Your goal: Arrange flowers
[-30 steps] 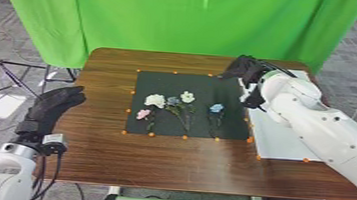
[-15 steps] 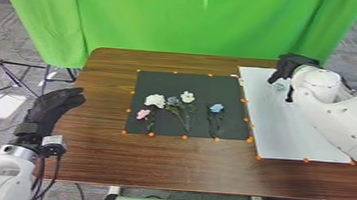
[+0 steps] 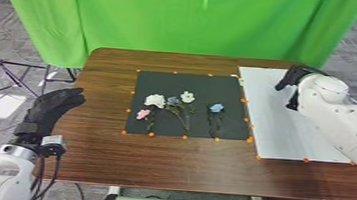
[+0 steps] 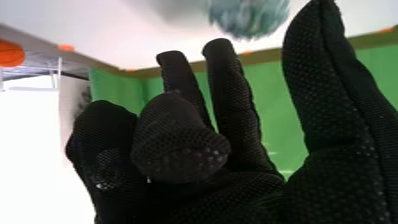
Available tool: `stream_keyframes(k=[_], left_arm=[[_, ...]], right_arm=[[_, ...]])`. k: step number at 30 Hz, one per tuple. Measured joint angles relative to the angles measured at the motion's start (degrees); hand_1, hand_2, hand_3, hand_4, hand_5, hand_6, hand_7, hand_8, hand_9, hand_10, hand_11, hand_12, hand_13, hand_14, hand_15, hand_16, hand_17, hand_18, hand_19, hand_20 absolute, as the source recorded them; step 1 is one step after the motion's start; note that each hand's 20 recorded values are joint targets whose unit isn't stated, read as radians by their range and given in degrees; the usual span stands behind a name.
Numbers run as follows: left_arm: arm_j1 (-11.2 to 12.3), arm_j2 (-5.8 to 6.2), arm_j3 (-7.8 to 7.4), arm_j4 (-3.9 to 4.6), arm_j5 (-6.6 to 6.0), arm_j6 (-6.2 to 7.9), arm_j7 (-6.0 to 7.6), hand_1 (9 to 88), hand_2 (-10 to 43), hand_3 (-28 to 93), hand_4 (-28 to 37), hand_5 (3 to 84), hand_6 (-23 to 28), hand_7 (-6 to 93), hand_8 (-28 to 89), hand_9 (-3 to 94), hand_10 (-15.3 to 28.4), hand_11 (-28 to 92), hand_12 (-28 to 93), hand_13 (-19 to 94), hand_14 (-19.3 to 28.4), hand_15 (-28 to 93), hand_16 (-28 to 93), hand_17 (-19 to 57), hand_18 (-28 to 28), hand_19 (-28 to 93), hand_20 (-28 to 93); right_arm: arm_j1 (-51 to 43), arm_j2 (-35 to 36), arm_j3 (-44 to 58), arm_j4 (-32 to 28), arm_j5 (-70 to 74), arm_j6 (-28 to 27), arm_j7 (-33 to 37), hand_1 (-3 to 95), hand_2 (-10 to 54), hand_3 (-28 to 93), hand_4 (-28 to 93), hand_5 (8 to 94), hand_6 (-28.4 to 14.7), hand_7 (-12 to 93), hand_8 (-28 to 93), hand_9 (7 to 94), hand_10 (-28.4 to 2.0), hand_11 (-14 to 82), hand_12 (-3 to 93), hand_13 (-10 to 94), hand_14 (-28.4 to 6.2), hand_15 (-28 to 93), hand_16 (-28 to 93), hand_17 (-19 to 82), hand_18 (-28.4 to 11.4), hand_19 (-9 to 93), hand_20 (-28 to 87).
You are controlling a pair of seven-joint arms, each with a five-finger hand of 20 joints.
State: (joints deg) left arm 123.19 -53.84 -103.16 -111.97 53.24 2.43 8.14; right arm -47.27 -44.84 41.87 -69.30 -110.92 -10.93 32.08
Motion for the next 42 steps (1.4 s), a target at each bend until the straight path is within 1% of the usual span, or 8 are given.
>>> stream_keyframes(k=[4,6,8,15,18,23,29,42], left_arm=[[-0.1,0.00,0.07,0.04,0.00,-0.27,-0.08,30.9,-5.3,63,-13.8,45.0,2.5,20.3,-8,44.8,12.9,24,16,35,16.9,17,5,0.6,12.7,6,14],[-0.3,0.00,0.17,0.08,0.00,-0.43,-0.14,31.0,-5.2,63,-13.9,45.1,1.9,20.4,-8,44.8,12.9,24,16,35,16.9,17,5,0.6,12.7,6,14],[-0.4,0.00,0.21,0.09,0.00,-0.51,-0.20,31.1,-5.2,63,-13.8,45.2,1.7,20.4,-8,44.8,12.9,25,16,35,16.9,17,5,0.6,12.7,6,14],[-0.3,-0.07,-0.03,0.03,0.01,-0.50,-0.16,31.0,-5.1,63,-13.7,45.1,2.1,20.1,-8,44.8,12.9,24,16,35,16.9,16,5,0.5,12.8,6,14],[-0.2,-0.18,-0.11,0.02,0.01,-0.49,-0.15,31.1,-5.1,63,-13.7,45.0,2.4,19.9,-8,44.8,12.9,24,16,35,17.0,17,5,0.5,12.8,6,14],[-0.1,-0.22,-0.11,0.00,0.01,-0.50,-0.20,31.0,-5.2,63,-13.6,44.9,2.7,19.9,-8,44.8,13.0,24,16,35,16.9,17,5,0.6,12.8,6,14],[0.8,-0.22,-0.95,-0.47,0.00,-0.48,-0.33,30.9,-5.2,63,-13.7,45.0,2.7,20.0,-8,44.8,13.0,24,16,35,16.9,17,5,0.5,12.8,6,14],[1.2,-0.22,-1.12,-0.66,0.01,-0.49,-0.53,31.0,-5.2,63,-13.6,44.9,2.9,19.9,-8,44.8,13.0,24,16,35,17.0,16,5,0.5,12.8,6,14]], right_arm=[[-0.6,-0.7,-0.2,0.2,-0.3,0.3,-0.4,41.3,-9.5,61,-20,55.3,2.2,13,-7,56.1,-12.0,7.5,12.4,90,-0.2,71,27,65,-16.2,93,67],[-1.0,-1.1,-0.1,0.4,-0.4,1.1,-0.6,46.0,-9.5,63,-22,60.9,3.7,16,-9,62.9,-10.9,8.9,13.0,92,0.4,71,26,66,-15.6,93,67],[-1.5,-1.4,-0.4,0.7,-0.4,3.5,-0.8,53.4,-9.5,58,-22,67.1,3.8,18,1,70.8,-10.2,10.3,14.8,93,0.9,70,26,68,-15.1,93,67],[-1.9,-0.9,-8.8,2.3,-2.1,26.8,-2.5,62.2,-9.5,54,-21,80.3,3.4,20,8,88.4,-9.5,4.3,32.1,94,1.4,74,24,70,-14.9,93,69],[-2.3,-0.5,-9.2,1.8,-2.0,30.7,-3.1,62.5,-9.5,55,-21,81.1,2.9,20,8,89.1,-10.1,4.2,32.8,94,1.4,74,24,70,-14.8,93,69],[-4.0,3.2,-6.4,-6.7,0.5,29.8,-2.4,62.9,-9.5,54,-20,81.9,2.6,20,8,89.4,-10.4,3.8,33.3,94,1.5,74,24,70,-14.9,93,69],[-6.0,10.7,-4.1,-20.6,4.0,22.1,-1.8,63.0,-9.5,54,-20,82.2,2.5,19,8,89.4,-10.7,3.5,33.4,94,1.5,74,24,70,-14.8,93,69],[-7.1,16.0,-9.8,-32.8,6.2,18.1,-6.0,62.8,-9.5,54,-19,82.2,2.4,19,8,89.2,-10.7,3.3,33.0,94,1.8,74,24,71,-14.6,93,69]])
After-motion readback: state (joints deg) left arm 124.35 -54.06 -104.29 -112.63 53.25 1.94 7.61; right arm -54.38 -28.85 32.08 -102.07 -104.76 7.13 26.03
